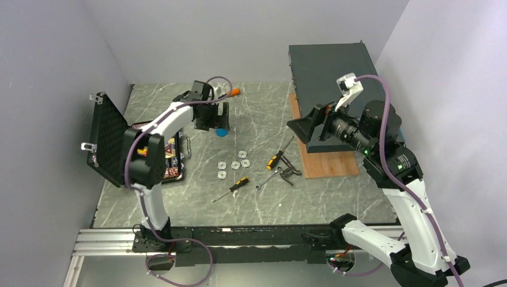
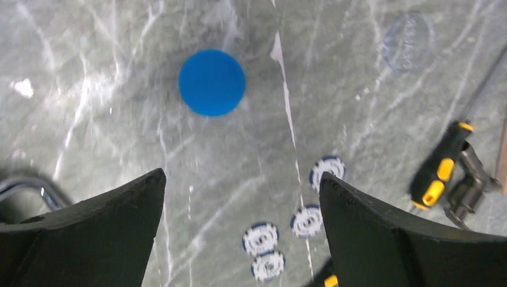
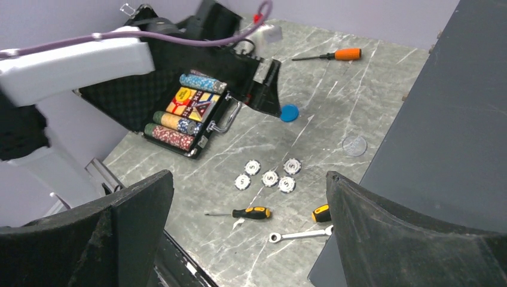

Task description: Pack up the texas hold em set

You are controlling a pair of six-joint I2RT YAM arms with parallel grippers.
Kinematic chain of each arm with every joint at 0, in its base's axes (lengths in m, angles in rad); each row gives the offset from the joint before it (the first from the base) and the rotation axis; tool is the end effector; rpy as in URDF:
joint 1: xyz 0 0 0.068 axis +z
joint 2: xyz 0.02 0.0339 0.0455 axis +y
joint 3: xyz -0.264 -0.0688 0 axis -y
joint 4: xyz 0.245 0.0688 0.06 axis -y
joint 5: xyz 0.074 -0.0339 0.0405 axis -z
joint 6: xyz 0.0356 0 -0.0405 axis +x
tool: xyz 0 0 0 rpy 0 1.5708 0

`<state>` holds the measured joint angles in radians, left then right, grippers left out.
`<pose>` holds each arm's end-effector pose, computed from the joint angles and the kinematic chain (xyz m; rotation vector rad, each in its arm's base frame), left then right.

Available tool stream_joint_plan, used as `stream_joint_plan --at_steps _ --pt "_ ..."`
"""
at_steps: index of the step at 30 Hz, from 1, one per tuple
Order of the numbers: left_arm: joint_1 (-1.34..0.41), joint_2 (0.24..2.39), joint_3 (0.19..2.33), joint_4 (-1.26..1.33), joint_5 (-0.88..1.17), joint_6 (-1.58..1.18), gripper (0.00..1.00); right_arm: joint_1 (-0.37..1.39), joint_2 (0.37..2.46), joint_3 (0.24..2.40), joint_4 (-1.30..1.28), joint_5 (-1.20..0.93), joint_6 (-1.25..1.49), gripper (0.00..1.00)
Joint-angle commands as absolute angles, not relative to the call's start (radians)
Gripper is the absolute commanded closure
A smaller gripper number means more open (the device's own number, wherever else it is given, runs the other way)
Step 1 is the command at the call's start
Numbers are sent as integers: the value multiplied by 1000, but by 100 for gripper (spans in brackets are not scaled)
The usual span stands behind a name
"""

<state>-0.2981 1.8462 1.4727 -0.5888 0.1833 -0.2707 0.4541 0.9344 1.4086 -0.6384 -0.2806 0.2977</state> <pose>0.3844 -0.1249 0.2446 0.1094 2.5698 -0.4533 0.1398 0.0792 0.4734 -0.3521 1.7606 0.7891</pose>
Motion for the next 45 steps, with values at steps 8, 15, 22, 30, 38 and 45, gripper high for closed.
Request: stream_joint_plan --at_steps 8,15,22,30,38,45 --pt "-344 2133 1781 -683 52 -234 1 454 902 1412 -607 -247 319 0" --pt "-368 2180 1816 -699 -53 -260 1 454 917 1448 -638 -234 315 0" --pt "-370 2264 1883 -740 -56 -257 8 454 923 1444 -637 -231 317 0" --pt "-370 2297 1925 -763 -77 -273 14 453 924 1437 -628 -239 332 0" --pt "-402 2319 1953 -830 -171 -273 21 454 951 1449 -620 -258 352 0" --pt "-414 2343 1963 -863 -183 -276 33 453 952 1453 -614 -251 357 0"
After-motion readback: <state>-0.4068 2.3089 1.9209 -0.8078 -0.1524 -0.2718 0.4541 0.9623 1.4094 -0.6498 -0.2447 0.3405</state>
